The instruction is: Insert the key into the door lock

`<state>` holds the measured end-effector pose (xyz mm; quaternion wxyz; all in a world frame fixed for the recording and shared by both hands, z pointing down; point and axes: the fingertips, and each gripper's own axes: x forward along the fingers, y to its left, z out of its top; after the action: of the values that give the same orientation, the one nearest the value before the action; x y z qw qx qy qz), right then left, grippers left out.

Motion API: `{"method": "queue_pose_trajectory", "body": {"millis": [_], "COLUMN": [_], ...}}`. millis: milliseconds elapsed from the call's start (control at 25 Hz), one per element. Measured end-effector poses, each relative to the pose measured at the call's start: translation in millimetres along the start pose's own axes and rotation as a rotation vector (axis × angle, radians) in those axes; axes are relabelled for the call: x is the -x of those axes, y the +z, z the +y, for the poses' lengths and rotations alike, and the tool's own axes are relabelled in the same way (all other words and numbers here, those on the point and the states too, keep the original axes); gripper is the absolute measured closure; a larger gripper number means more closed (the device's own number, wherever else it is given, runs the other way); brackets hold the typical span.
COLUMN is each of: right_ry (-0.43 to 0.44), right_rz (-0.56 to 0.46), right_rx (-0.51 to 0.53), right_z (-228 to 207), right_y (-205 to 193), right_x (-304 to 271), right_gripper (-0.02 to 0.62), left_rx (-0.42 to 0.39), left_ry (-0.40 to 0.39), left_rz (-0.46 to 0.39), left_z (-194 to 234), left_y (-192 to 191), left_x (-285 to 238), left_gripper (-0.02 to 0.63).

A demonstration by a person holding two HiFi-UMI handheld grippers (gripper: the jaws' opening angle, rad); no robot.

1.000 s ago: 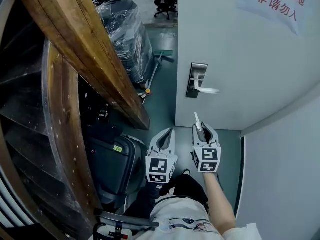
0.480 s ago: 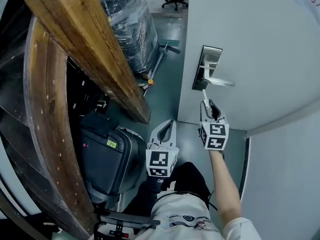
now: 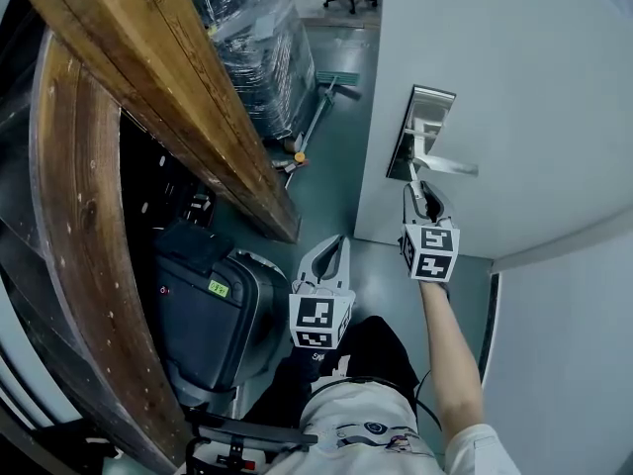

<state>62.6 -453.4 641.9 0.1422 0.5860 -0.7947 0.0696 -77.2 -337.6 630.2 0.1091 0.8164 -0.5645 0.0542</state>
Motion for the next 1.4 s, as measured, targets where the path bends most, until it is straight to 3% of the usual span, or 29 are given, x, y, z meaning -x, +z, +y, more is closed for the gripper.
{"method": "queue_pose_trajectory", "body": {"millis": [520,920,1280,1400], "right_ry": [-0.002,-0.202,-0.258,-0.23], "right_rz": [0.034,0.056,0.041,0.02], "right_rx": [-0.027,-0.145,-0.155,-0.139], "right_z": [-8,-2,-9,-8], "right_y": [-2,5,9,9], "right_x": [-13,-23,-43,-46], "right_gripper": [0.477,0.476,0.476,0.476], "left_rx": [0.006,0.013,0.019,0.017], "left_ry": [-0.005,0.004,0.03,0.033], "left_rz": [0.015,0.023,0.042,0.052], "left_z": [-1,6,22,22], "left_y": [-7,-3,-9,-10], "left_x": [-3,-5,-6,-5], "left_gripper": [0.601,0.601,0.601,0.601]}}
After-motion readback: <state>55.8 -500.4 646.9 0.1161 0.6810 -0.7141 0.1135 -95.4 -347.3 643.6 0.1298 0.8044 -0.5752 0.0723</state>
